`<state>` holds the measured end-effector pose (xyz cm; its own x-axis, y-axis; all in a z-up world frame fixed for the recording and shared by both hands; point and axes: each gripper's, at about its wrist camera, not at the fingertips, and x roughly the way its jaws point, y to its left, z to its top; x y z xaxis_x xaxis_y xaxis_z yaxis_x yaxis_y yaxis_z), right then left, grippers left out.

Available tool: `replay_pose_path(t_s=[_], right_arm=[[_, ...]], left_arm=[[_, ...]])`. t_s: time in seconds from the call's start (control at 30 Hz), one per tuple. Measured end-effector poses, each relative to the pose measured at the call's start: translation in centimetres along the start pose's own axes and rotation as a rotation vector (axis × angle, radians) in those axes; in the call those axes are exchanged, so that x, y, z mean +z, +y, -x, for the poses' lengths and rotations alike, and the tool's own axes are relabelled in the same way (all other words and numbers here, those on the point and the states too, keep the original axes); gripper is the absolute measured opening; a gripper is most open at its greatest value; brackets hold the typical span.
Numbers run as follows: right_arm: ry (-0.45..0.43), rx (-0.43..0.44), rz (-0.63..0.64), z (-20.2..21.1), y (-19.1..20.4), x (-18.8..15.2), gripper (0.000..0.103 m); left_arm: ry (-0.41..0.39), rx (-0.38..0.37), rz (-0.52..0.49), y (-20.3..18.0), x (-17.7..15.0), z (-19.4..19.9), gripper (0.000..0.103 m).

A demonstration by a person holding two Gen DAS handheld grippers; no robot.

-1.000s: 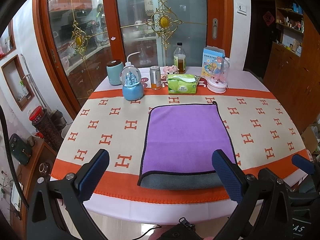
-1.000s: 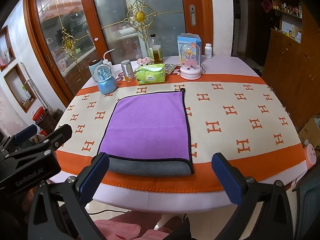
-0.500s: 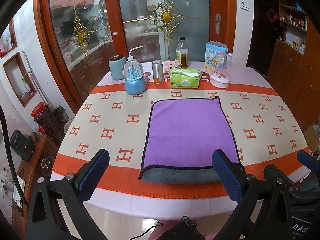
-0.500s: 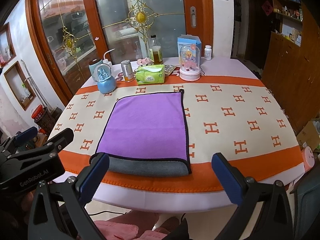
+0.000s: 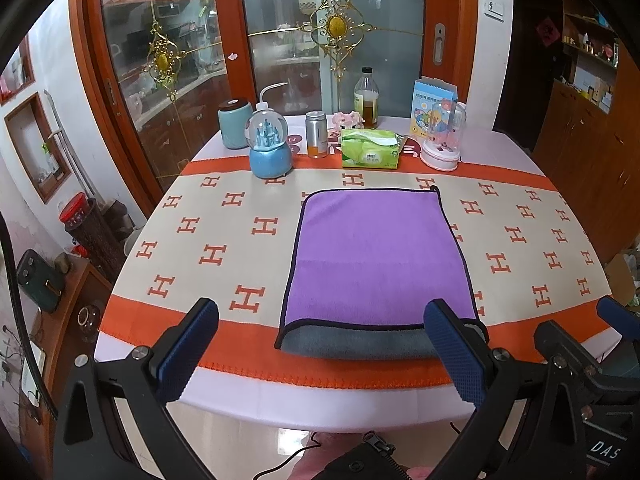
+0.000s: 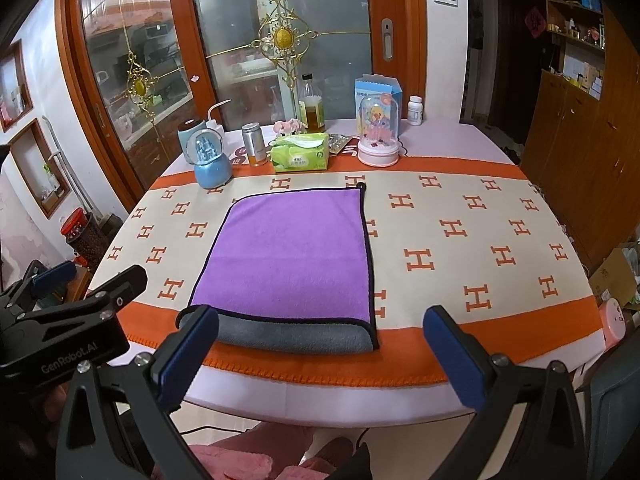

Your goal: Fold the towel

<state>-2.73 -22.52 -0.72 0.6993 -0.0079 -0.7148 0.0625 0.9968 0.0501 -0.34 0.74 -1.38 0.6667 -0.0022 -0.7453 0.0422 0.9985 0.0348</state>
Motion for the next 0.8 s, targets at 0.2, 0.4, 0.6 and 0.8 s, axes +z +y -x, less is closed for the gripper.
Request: replay_pose_path(t_s=[0.2, 0.4, 0.6, 0.8], right_arm=[[-0.018, 0.012, 0.000, -0.4, -0.4, -0.1, 0.102], [-0.022, 0.032, 0.007, -1.4, -1.2, -0.2, 0.102], [0.001, 0.059, 0.009, -3.1, -2.0, -0.5, 0.102], [0.039, 0.080, 0.025, -5.3, -2.7, -1.0, 0.102]], left_arm=[[0.026, -0.018, 0.001, 0.2, -0.1, -0.7, 0.102], [0.067, -0.020, -0.010, 0.6, -0.4, -2.3, 0.102], [0.125, -0.018, -0.008, 1.5, -0.8, -4.8, 0.102], [0.170, -0.027, 0.000, 2.9, -1.3, -7.7, 0.102]])
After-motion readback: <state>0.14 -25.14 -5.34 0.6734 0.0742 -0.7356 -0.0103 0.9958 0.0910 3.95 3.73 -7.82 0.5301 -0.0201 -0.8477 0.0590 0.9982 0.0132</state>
